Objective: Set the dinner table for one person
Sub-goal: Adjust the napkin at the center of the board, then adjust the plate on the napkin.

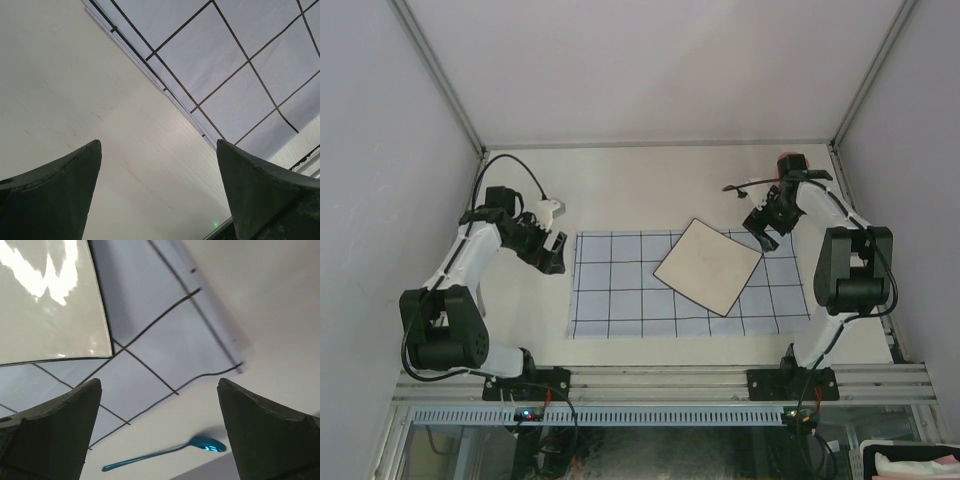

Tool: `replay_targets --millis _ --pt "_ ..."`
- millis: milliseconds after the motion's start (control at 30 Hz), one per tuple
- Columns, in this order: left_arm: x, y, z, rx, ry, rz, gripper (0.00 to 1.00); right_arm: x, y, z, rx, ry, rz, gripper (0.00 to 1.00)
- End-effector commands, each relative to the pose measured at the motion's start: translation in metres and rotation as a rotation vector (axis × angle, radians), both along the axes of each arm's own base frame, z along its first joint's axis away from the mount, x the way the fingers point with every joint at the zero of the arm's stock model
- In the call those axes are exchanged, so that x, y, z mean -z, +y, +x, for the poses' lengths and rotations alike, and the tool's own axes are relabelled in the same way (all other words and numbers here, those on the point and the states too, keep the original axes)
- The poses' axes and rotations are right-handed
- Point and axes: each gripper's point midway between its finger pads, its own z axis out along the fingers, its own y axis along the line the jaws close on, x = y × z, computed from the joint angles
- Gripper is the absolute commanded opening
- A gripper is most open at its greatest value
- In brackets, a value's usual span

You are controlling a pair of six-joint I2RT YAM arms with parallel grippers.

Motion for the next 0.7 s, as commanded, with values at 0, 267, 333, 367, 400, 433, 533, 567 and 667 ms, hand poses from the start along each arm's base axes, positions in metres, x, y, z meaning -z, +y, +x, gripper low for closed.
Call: replay_targets --millis 0,267,333,367,400,433,533,567,667 --pt "-0.012 0.003 -0.003 0.001 -0.043 0.017 1.00 0.009 0.007 -0.011 0.006 0.042 0.065 1.00" --pt "-0.010 0.002 -0.005 0.016 -0.039 0.020 1.00 0.033 0.002 -0.006 0.031 0.076 0.072 1.00" --pt "-0.010 0.001 -0.004 0.017 -0.032 0.016 1.00 0.040 0.001 -0.004 0.037 0.085 0.067 1.00" --pt "-0.009 0.001 -0.003 0.017 -0.031 0.016 1.00 0.044 0.001 -0.003 0.039 0.088 0.066 1.00" --pt "-0.008 0.001 -0.003 0.019 -0.028 0.016 1.00 0.048 0.000 -0.002 0.040 0.093 0.066 1.00" --pt "-0.008 0.000 -0.002 0.019 -0.027 0.017 1.00 0.052 -0.001 -0.002 0.042 0.101 0.063 1.00" --pt "-0.007 0.000 0.000 0.020 -0.021 0.014 1.00 0.060 -0.002 0.000 0.041 0.113 0.057 1.00" --pt "-0.007 -0.001 0.001 0.023 -0.017 0.011 1.00 0.063 -0.002 0.000 0.042 0.117 0.056 1.00" --pt "-0.001 -0.006 0.002 0.048 0.004 0.008 1.00 0.061 0.001 -0.002 0.054 0.135 0.077 1.00"
